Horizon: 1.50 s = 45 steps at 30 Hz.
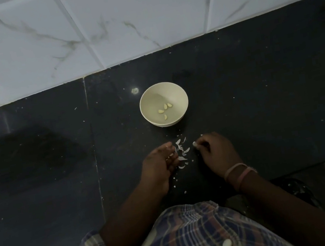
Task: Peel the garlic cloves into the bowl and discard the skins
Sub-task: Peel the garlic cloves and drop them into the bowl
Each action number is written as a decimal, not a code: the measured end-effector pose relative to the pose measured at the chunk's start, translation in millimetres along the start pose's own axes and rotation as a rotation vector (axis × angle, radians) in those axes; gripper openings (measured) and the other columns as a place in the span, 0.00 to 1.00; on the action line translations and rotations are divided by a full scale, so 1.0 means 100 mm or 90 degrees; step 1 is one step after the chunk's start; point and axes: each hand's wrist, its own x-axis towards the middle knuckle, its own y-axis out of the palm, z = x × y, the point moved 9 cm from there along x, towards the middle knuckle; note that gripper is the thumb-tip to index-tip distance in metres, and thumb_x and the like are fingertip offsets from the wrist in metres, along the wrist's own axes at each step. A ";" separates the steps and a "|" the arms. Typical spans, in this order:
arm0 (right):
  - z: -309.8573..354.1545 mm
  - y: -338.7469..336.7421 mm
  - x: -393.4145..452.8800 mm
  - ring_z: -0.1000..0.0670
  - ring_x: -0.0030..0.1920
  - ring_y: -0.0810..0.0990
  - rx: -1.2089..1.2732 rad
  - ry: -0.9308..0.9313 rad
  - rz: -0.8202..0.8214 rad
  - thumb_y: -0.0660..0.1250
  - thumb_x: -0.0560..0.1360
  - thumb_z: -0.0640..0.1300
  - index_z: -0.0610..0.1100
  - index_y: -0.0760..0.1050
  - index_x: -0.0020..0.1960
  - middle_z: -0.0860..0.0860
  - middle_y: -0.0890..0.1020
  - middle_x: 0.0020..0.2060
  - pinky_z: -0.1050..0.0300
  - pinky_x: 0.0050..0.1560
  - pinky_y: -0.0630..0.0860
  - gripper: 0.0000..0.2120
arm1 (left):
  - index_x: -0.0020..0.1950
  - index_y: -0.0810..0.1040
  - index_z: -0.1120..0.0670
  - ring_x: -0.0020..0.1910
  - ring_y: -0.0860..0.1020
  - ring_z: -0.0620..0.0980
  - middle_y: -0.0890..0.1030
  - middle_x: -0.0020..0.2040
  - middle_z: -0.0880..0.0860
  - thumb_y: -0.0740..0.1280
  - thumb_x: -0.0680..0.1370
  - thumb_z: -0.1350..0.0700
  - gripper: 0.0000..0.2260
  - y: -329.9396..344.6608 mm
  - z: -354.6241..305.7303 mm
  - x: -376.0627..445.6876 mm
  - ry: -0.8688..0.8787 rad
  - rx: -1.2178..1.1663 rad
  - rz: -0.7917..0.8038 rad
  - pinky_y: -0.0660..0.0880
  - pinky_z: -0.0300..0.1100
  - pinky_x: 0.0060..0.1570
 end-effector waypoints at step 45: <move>0.88 -0.05 -0.08 0.50 0.32 0.84 0.518 0.121 -0.012 0.69 0.76 0.33 0.35 0.82 0.44 0.41 0.86 0.34 0.62 0.34 0.79 0.04 | 0.48 0.87 0.52 0.43 0.86 0.45 0.88 0.43 0.47 0.75 0.75 0.62 0.06 -0.04 -0.94 -0.63 0.487 0.262 0.046 0.79 0.36 0.45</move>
